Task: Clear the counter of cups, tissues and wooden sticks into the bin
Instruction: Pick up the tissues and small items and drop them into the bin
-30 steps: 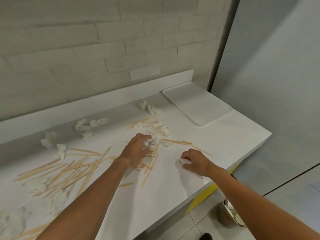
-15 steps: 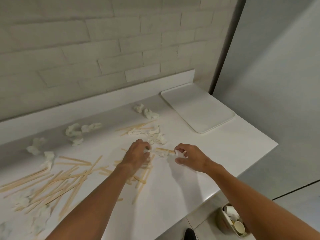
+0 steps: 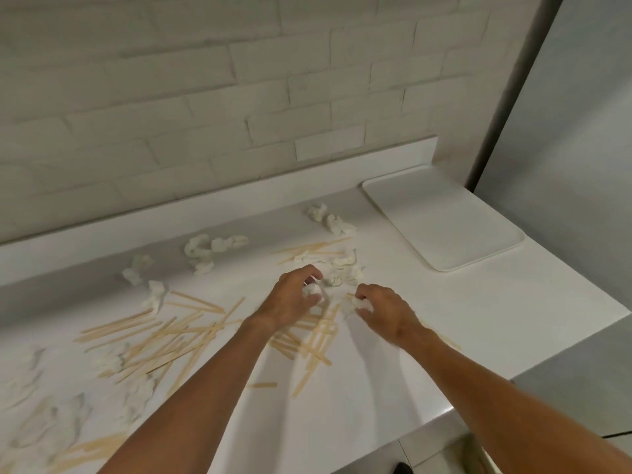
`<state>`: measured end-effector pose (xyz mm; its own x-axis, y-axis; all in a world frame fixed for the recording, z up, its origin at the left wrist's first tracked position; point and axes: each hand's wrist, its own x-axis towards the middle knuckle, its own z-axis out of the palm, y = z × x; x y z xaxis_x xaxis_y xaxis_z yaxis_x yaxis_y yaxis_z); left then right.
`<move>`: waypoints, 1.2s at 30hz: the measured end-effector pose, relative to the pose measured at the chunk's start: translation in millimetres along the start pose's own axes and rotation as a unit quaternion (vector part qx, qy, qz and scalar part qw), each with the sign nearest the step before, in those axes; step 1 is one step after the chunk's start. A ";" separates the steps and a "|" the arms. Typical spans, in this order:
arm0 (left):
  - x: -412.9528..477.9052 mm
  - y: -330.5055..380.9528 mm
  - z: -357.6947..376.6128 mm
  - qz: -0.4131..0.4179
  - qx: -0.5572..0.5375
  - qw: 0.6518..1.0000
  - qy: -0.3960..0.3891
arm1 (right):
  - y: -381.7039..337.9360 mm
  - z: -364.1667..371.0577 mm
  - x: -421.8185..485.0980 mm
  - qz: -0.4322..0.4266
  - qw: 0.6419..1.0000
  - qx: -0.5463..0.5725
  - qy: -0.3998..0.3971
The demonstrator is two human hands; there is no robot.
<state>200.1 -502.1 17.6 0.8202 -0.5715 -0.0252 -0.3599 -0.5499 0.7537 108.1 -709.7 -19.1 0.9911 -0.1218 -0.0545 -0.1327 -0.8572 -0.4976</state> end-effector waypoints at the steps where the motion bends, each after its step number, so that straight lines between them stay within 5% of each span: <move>1: -3.3 -1.4 -1.3 -0.001 -0.002 1.000 -0.001 | -1.0 2.1 -0.7 0.005 1.000 -0.006 0.006; 9: -27.4 -7.7 7.9 0.019 0.018 0.999 -0.030 | -1.8 -5.5 -33.8 0.043 0.996 0.066 0.052; 18: -14.3 52.7 88.7 0.131 0.015 0.983 -0.125 | 50.9 -40.0 -126.6 0.153 0.972 0.106 0.141; 27: 8.6 142.7 195.7 0.213 -0.004 0.951 -0.223 | 157.7 -80.6 -227.5 0.342 0.889 0.160 0.258; 36: 12.6 214.5 348.0 0.256 0.011 0.908 -0.330 | 276.4 -71.3 -290.9 0.446 0.848 0.199 0.205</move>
<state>-21.5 -839.2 -49.6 0.0994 -0.9927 -0.0689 -0.6333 -0.1165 0.7651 -217.8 -947.0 -79.1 0.4007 -0.8666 -0.2974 -0.7306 -0.1064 -0.6744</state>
